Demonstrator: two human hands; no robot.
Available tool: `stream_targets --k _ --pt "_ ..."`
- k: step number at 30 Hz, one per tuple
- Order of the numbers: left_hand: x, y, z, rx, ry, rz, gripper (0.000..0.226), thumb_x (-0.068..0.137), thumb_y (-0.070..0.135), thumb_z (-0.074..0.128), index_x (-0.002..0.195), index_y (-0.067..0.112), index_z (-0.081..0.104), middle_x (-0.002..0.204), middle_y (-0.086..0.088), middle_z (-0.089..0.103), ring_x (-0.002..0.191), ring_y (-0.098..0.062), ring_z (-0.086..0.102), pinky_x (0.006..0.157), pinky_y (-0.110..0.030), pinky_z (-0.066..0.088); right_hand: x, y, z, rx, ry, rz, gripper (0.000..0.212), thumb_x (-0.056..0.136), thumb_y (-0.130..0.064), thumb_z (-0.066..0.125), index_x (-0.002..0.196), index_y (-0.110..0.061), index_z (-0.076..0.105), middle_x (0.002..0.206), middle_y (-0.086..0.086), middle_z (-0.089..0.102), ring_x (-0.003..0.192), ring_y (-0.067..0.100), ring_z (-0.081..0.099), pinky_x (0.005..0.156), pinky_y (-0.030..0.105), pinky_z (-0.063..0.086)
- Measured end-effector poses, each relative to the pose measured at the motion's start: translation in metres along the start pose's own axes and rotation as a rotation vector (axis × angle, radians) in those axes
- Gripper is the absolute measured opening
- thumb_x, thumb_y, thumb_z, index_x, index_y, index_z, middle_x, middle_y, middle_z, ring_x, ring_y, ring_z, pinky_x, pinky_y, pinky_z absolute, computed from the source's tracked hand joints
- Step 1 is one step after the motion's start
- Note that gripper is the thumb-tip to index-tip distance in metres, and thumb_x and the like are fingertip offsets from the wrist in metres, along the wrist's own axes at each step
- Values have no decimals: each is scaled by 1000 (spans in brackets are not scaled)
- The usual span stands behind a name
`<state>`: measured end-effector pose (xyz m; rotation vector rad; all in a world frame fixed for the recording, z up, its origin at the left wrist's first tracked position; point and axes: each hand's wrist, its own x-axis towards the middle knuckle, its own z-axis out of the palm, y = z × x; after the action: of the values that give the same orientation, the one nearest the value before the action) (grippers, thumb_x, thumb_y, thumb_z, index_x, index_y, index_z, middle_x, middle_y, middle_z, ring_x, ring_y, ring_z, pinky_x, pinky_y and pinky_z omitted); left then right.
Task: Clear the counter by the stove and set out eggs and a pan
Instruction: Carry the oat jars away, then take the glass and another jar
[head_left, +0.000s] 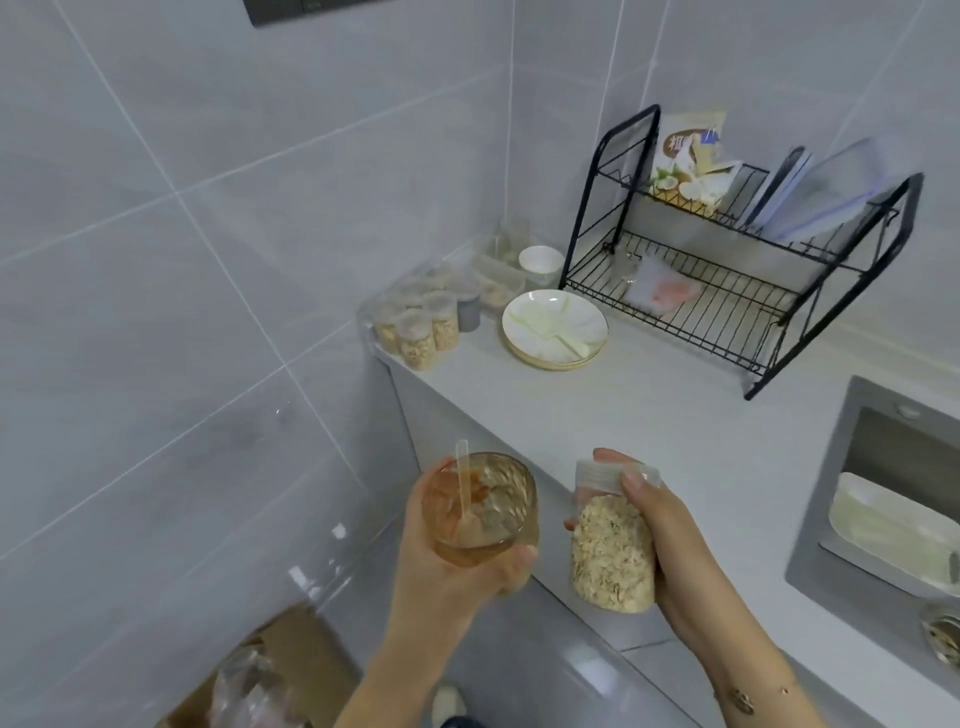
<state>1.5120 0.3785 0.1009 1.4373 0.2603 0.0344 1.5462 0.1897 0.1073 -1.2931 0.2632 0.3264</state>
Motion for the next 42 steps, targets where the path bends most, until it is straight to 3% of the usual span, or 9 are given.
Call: stream_targets --k 4,11,14,19,22,26,28,33,42 --pt "57 5 -22 92 -18 -1 83 46 -12 89 108 28 52 104 4 64 84 9 65 63 -7 49 37 -8 31 -40 29 -34 84 53 -62 79 124 -22 59 104 8 73 95 25 70 76 32 56" --pt "146 -1 -38 132 4 31 84 51 -12 86 112 32 49 112 9 60 91 10 62 71 -7 49 103 -21 40 -153 131 -107 47 64 -30 72 109 -21 63 94 -2 74 85 9 70 63 17 53" --pt "186 -8 -34 181 -5 59 88 47 1 90 118 32 48 115 9 60 99 5 61 79 -13 51 150 -21 34 -270 136 -113 50 62 -30 75 110 -28 62 104 -7 70 97 12 65 74 23 54" --pt "255 -27 -23 296 -8 25 96 45 16 97 121 42 45 120 19 57 111 2 57 97 -32 50 221 -22 22 -502 144 -153 64 52 -53 79 110 -41 55 112 -17 60 102 6 56 77 17 46" --pt "293 -35 -16 421 -49 40 94 43 33 95 117 57 41 117 29 54 113 5 53 97 -28 48 255 -19 15 -552 128 -159 59 60 -41 86 109 -41 54 115 -14 59 105 5 54 76 10 44" --pt "332 -51 -4 501 -138 0 96 47 37 94 127 42 41 126 15 54 118 -3 52 102 -34 47 282 -4 10 -742 116 -101 63 65 -45 83 117 -39 49 117 -15 53 105 -1 49 78 12 40" --pt "345 -57 0 528 -176 -3 95 48 33 94 126 38 41 126 14 53 118 -1 51 102 -31 46 288 3 10 -818 123 -69 69 65 -49 80 124 -37 46 118 -14 52 106 3 49 85 20 44" --pt "369 -71 7 577 -224 49 91 54 15 93 119 42 36 121 23 46 112 17 45 89 -1 38 297 17 17 -848 204 -10 72 71 -41 78 132 -30 42 116 -9 52 108 11 52 87 26 47" --pt "394 -88 -7 597 -299 38 94 56 11 92 125 35 33 125 14 49 113 12 49 87 -5 42 309 27 44 -865 300 -65 74 74 -35 79 136 -23 41 114 -19 43 108 5 42 86 15 34"
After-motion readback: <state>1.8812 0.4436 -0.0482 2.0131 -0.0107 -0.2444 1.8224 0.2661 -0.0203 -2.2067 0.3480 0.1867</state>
